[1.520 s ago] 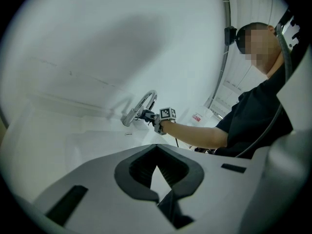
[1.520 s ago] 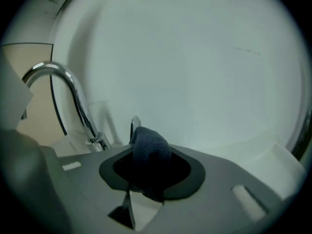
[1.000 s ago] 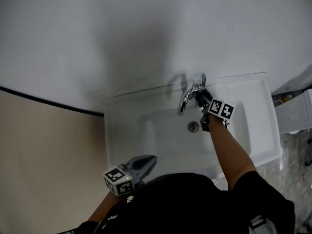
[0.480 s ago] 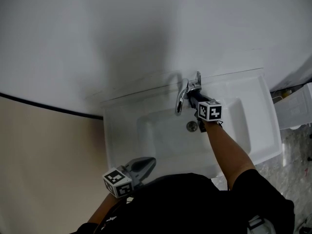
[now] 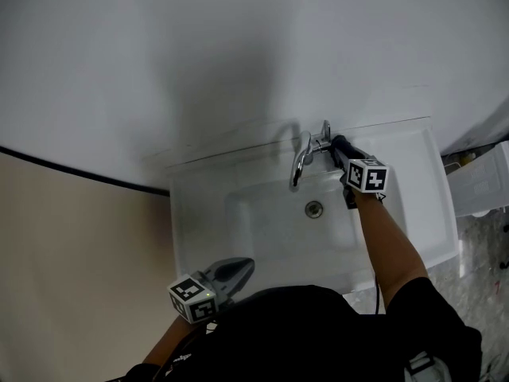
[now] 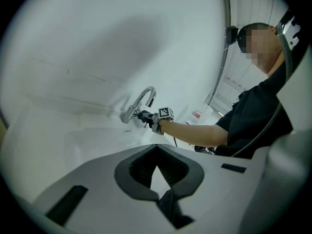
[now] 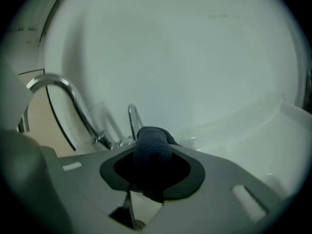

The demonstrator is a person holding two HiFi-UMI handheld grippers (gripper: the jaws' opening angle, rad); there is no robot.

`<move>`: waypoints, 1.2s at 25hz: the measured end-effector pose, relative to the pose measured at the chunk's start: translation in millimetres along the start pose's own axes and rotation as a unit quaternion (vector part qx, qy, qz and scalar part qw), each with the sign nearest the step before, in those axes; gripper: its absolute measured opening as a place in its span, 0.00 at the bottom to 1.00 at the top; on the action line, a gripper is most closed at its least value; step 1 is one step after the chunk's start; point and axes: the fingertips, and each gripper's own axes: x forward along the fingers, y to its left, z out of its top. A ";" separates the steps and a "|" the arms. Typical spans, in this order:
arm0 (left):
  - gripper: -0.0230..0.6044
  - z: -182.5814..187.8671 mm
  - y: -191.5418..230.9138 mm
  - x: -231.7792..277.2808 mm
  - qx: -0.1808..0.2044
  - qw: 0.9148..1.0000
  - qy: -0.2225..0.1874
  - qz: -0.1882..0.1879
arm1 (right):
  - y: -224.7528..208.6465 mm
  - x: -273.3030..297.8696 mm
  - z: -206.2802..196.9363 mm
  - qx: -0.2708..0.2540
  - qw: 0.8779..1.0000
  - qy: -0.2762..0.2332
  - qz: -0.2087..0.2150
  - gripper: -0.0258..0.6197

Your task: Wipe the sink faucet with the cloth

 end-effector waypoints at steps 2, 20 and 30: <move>0.02 2.1 0.5 0.7 -0.001 1.000 -0.001 -0.002 | -9.3 -8.1 36.8 0.009 0.999 -0.038 -0.003 0.21; 0.02 8.4 -4.2 3.8 0.001 1.000 -0.011 -0.006 | 27.8 -10.5 10.3 0.011 0.999 0.013 0.044 0.21; 0.02 -2.4 -0.1 8.9 0.000 1.000 0.011 0.012 | 71.2 36.0 -53.7 0.033 0.992 0.099 0.075 0.22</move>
